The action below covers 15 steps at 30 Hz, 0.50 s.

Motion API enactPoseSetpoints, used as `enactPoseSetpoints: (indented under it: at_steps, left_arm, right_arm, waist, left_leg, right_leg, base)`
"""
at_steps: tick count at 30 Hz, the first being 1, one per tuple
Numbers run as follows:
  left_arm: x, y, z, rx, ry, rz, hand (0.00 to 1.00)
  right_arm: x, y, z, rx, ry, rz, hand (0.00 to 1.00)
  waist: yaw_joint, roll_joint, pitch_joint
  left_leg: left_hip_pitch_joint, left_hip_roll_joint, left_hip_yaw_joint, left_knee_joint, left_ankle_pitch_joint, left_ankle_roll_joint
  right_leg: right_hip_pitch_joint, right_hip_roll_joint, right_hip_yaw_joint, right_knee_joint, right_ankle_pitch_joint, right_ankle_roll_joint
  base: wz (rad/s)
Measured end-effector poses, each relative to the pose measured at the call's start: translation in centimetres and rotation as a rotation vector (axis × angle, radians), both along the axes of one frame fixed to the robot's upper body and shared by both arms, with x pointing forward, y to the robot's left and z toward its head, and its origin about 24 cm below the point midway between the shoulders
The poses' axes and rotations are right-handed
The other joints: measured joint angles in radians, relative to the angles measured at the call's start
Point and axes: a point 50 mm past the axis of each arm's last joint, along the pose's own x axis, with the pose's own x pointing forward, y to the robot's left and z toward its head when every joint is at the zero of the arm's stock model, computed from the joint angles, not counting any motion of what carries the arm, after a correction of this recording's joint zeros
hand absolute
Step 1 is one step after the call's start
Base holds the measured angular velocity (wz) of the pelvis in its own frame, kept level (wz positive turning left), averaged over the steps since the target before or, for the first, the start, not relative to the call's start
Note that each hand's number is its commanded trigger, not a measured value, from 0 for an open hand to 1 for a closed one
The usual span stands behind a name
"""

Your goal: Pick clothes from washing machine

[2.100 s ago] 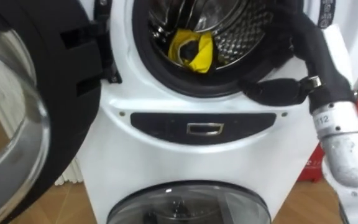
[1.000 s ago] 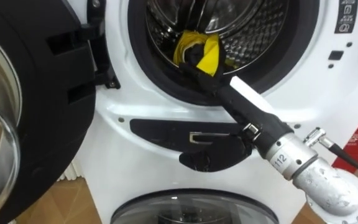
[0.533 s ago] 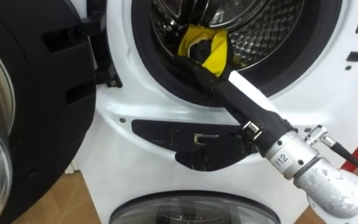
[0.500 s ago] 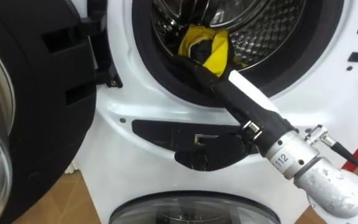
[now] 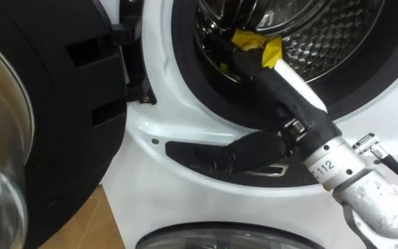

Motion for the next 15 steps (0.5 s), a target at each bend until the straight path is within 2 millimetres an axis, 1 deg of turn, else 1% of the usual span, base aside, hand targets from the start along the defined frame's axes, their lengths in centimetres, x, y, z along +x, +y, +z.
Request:
enactPoseSetpoints:
  at_steps: [4, 7, 11, 15]
  left_arm:
    - [-0.2, -0.1, 0.1, 0.001, -0.001, 0.003, 0.0]
    - [-0.2, -0.1, 0.1, 0.002, -0.006, 0.003, 0.0]
    - [-0.1, -0.2, 0.1, 0.002, -0.006, 0.004, 0.0]
    - [-0.2, -0.4, 0.1, -0.005, -0.005, 0.011, 0.0]
  right_arm:
    - [0.4, -0.4, 1.5, 0.064, -0.06, -0.042, 0.0]
    - [0.5, -0.5, 1.9, 0.087, -0.078, -0.066, 0.0]
    - [0.6, -0.8, 2.0, 0.104, -0.088, -0.097, 0.0]
    - [0.7, -2.0, 2.5, 0.144, -0.115, -0.173, 0.0]
  waist:
    - [-0.003, -0.001, -0.0008]
    - [-0.006, -0.004, -0.0025]
    - [-0.009, -0.004, -0.0027]
    - [-0.009, -0.004, -0.0021]
  left_leg:
    - [0.008, -0.002, -0.004, -0.004, 0.0, 0.0]
    - [0.008, -0.002, -0.005, -0.004, 0.0, 0.0]
    - [0.009, -0.005, -0.01, -0.003, 0.0, 0.0]
    - [0.009, -0.006, -0.005, -0.001, 0.001, 0.004]
  right_leg:
    - [0.008, -0.001, -0.001, -0.002, 0.0, 0.0]
    - [0.009, 0.0, -0.001, -0.002, 0.0, 0.0]
    - [0.012, -0.001, -0.002, -0.003, 0.0, 0.0]
    - [0.015, -0.003, 0.002, -0.003, 0.0, 0.0]
  base:
    - [0.02]
    - [0.01]
    - [0.04]
    - [0.06]
